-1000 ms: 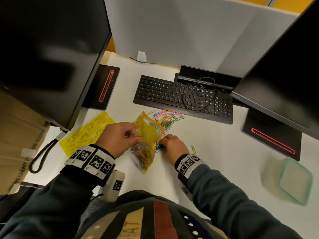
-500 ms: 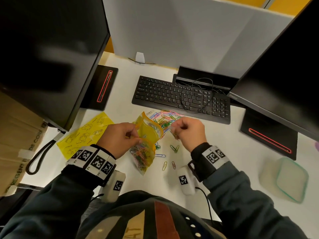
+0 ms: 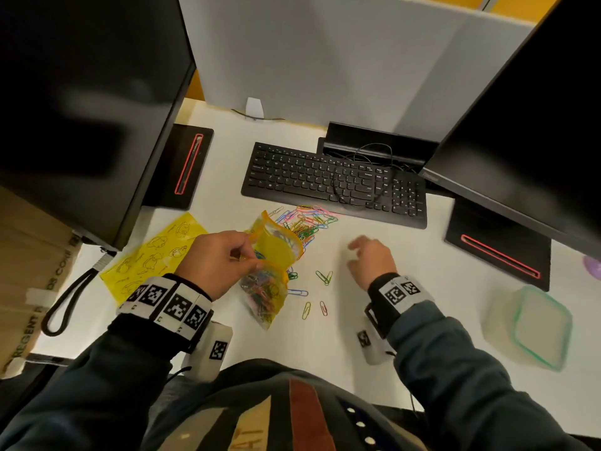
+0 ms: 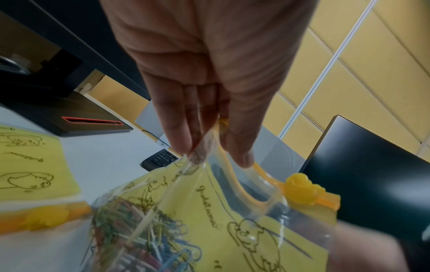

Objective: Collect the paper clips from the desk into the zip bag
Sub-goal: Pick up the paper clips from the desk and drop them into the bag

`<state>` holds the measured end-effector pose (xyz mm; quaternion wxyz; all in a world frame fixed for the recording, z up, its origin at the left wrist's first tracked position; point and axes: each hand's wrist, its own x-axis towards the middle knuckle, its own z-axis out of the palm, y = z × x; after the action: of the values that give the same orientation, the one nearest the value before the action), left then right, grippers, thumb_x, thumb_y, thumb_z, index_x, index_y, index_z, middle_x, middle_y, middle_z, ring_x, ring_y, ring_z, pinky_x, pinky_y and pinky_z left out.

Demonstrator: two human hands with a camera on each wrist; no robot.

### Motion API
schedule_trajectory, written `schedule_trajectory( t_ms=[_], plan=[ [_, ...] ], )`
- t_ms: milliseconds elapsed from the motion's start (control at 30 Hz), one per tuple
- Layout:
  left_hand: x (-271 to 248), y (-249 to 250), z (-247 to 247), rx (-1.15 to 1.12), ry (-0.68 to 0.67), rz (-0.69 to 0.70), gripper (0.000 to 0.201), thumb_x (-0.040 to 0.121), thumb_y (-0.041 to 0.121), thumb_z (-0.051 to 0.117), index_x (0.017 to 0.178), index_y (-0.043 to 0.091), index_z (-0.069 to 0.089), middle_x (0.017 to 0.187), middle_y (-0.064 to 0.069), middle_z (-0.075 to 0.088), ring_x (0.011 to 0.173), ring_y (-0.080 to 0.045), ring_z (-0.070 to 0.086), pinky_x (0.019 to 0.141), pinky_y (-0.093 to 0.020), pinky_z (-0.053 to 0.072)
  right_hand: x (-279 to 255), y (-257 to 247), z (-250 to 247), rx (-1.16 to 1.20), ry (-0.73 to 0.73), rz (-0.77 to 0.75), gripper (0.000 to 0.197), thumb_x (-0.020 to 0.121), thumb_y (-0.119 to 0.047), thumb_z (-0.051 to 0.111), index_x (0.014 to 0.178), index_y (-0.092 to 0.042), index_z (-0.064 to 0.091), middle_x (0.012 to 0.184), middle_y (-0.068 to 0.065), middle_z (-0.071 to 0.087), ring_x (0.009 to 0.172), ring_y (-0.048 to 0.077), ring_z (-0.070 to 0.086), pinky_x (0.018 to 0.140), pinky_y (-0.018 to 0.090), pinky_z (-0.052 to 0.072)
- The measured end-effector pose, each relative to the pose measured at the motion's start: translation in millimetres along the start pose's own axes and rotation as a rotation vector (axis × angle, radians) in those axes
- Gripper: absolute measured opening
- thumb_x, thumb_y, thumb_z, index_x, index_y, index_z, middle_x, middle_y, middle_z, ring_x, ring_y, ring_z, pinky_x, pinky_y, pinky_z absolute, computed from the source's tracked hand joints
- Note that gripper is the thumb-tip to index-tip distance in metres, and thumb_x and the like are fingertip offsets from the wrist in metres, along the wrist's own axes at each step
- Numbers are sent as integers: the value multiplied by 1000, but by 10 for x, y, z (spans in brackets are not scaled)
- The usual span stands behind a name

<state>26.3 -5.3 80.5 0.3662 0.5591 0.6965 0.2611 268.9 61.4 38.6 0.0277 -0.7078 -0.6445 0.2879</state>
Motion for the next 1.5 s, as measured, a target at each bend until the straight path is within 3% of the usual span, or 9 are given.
schedule_trajectory(
  t_ms=[333,500,633,867,1000,1100,1333,1433,1500],
  plan=[
    [-28,35,-11,41,21,-16,17,69,14,77,61,16,62,118,-5,65,85,-10,62,77,-22,45,-72,-77,434,-21,-83,-127,22,86,-1,50,99,-8,67,101,12,69,96,29,62,81,26,46],
    [-50,-45,-51,21,61,-31,14,68,12,77,65,8,64,115,-4,67,77,12,54,67,-4,38,-134,-208,426,-125,-149,-370,46,87,1,49,129,-16,53,129,10,54,119,29,51,98,33,42],
    [-53,-93,-86,-17,74,-63,15,68,10,77,64,6,63,111,-4,68,77,10,54,60,6,35,-233,-187,556,-431,-383,-657,53,97,-10,39,146,-20,23,157,1,19,143,28,18,112,42,31],
    [-40,-117,-90,-17,75,-74,14,69,10,76,65,7,63,116,-2,67,76,16,52,64,0,35,-350,198,431,-415,-396,-636,56,96,-7,39,146,-26,23,157,-7,16,145,21,17,114,33,26],
    [-31,-126,-81,-5,77,-68,15,69,10,76,66,6,63,116,-2,67,79,14,53,66,-5,36,-401,312,334,-179,-224,-317,73,81,-35,66,143,-25,29,148,-2,33,134,20,33,107,33,36],
    [-19,-118,-59,-13,70,-66,14,69,9,76,67,5,63,116,-3,67,82,4,58,70,-8,37,-416,214,365,-200,-234,-157,76,69,-34,77,132,-17,38,130,4,41,120,23,41,98,35,43],
    [-1,-78,-27,0,70,-76,14,69,8,76,68,3,62,114,-5,67,83,-1,57,63,2,33,-237,-180,578,-134,-147,-277,21,83,-8,58,104,-4,60,108,14,55,97,31,58,83,30,45],
    [-15,-98,-48,-5,78,-75,14,69,9,76,68,4,63,111,-5,68,85,-2,58,67,-5,35,-206,-205,559,-57,-144,-291,21,84,-12,58,103,-5,59,103,13,54,98,31,56,85,31,47],
    [-28,-114,-67,-23,86,-82,14,69,8,76,67,3,63,109,-5,69,84,-2,57,67,-6,36,-237,-177,546,-82,-227,-289,53,76,-31,72,119,-11,51,111,8,48,107,27,50,89,33,45]
  ],
)
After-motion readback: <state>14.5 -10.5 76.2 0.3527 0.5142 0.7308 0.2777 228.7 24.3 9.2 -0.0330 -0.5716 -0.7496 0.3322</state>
